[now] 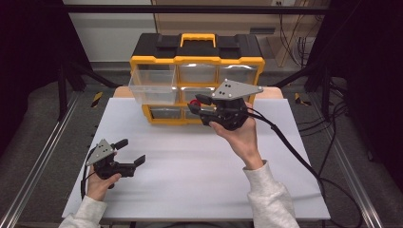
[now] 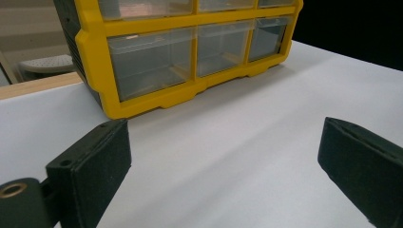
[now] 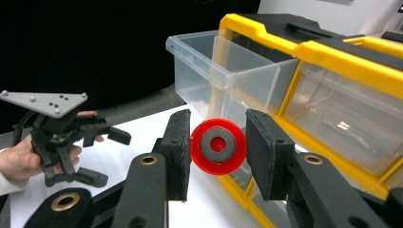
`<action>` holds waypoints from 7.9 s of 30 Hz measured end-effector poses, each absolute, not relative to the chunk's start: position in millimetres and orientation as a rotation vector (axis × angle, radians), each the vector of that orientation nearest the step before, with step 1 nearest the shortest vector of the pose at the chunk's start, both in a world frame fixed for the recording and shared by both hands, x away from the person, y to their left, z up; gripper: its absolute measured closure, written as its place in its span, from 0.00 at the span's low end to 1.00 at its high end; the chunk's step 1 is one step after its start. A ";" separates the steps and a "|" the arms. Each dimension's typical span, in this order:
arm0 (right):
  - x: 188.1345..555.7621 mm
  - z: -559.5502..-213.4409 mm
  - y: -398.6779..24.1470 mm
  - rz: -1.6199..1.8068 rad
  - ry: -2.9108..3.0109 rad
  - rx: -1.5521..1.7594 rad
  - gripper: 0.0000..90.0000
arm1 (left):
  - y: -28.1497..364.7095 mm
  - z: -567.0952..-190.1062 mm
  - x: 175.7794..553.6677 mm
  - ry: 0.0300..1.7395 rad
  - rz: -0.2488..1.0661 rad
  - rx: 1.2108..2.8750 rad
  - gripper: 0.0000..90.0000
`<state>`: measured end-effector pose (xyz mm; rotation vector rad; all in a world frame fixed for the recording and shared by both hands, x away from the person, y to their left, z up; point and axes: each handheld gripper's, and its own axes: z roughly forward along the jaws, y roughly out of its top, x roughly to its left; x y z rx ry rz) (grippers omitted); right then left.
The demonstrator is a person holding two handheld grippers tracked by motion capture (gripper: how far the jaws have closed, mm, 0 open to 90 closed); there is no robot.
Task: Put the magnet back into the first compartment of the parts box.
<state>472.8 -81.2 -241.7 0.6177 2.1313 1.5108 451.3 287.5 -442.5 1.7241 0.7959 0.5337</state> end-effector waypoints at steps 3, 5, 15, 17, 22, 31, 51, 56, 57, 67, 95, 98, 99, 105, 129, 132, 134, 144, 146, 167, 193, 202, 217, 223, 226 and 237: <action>475.9 -236.6 -77.8 1.506 2.123 0.617 0.69 | 287.4 -442.7 451.5 0.796 0.533 1.725 0.04; 477.7 -233.4 -75.8 1.506 2.121 0.617 0.69 | 287.2 -442.8 451.5 0.796 0.532 1.725 0.04; 487.9 -221.1 -67.6 1.498 2.107 0.626 0.69 | 287.0 -442.8 451.6 0.795 0.532 1.730 0.04; 490.7 -219.1 -64.5 1.501 2.106 0.628 0.69 | 286.9 -442.8 451.5 0.794 0.534 1.731 0.04; 497.4 -214.7 -54.2 1.500 2.105 0.623 0.69 | 287.2 -443.0 451.9 0.796 0.529 1.726 0.04; 510.3 -209.7 -40.3 1.494 2.099 0.639 0.69 | 286.9 -442.9 451.8 0.796 0.530 1.727 0.04; 542.2 -207.5 -17.3 1.461 2.108 0.694 0.69 | 287.0 -443.2 452.5 0.797 0.527 1.730 0.04; 548.9 -209.2 -12.0 1.460 2.113 0.701 0.69 | 287.5 -442.9 452.5 0.797 0.528 1.729 0.04; 550.2 -209.3 -10.8 1.458 2.113 0.704 0.69 | 287.6 -443.0 452.6 0.798 0.528 1.730 0.04; 562.8 -212.3 0.8 1.459 2.121 0.728 0.69 | 287.7 -442.8 452.4 0.798 0.527 1.728 0.04; 576.7 -226.6 15.4 1.420 2.147 0.768 0.69 | 287.2 -443.0 452.6 0.797 0.528 1.731 0.04; 576.6 -228.2 16.5 1.413 2.151 0.768 0.69 | 287.0 -443.0 452.5 0.796 0.529 1.731 0.04; 576.7 -228.9 17.0 1.411 2.155 0.767 0.69 | 287.1 -443.0 452.5 0.796 0.530 1.731 0.04; 577.7 -232.3 19.5 1.396 2.166 0.767 0.69 | 287.3 -442.8 452.4 0.796 0.530 1.730 0.04; 579.6 -236.9 22.3 1.380 2.169 0.765 0.62 | 286.8 -443.0 452.5 0.798 0.529 1.728 0.04; 578.5 -234.9 21.1 1.389 2.152 0.763 0.59 | 287.0 -443.1 452.6 0.798 0.529 1.732 0.04; 577.0 -232.5 19.7 1.410 2.141 0.756 0.56 | 286.7 -443.1 452.6 0.797 0.529 1.729 0.04; 566.1 -219.8 12.6 1.473 2.072 0.744 0.27 | 286.5 -443.4 452.8 0.798 0.529 1.730 0.04; 562.7 -217.3 11.0 1.471 2.056 0.740 0.21 | 286.7 -443.3 453.0 0.798 0.530 1.732 0.04; 524.9 -209.5 -15.1 1.575 2.038 0.710 0.02 | 286.8 -443.5 453.2 0.800 0.529 1.732 0.04; 501.9 -251.1 -63.7 1.586 2.029 0.734 0.01 | 286.5 -443.7 453.1 0.798 0.528 1.735 0.04; 494.7 -275.4 -80.7 1.592 2.033 0.759 0.01 | 286.0 -443.8 453.0 0.797 0.529 1.734 0.04; 488.7 -313.6 -108.1 1.577 2.057 0.826 0.01 | 285.6 -443.9 452.9 0.796 0.532 1.742 0.04; 485.9 -329.1 -117.9 1.574 2.065 0.850 0.01 | 285.2 -444.2 452.9 0.797 0.532 1.744 0.04; 483.9 -338.0 -121.8 1.558 2.072 0.860 0.01 | 285.1 -444.2 453.0 0.798 0.532 1.744 0.04; 477.4 -367.3 -133.5 1.523 2.096 0.895 0.01 | 285.0 -444.2 452.8 0.799 0.532 1.742 0.04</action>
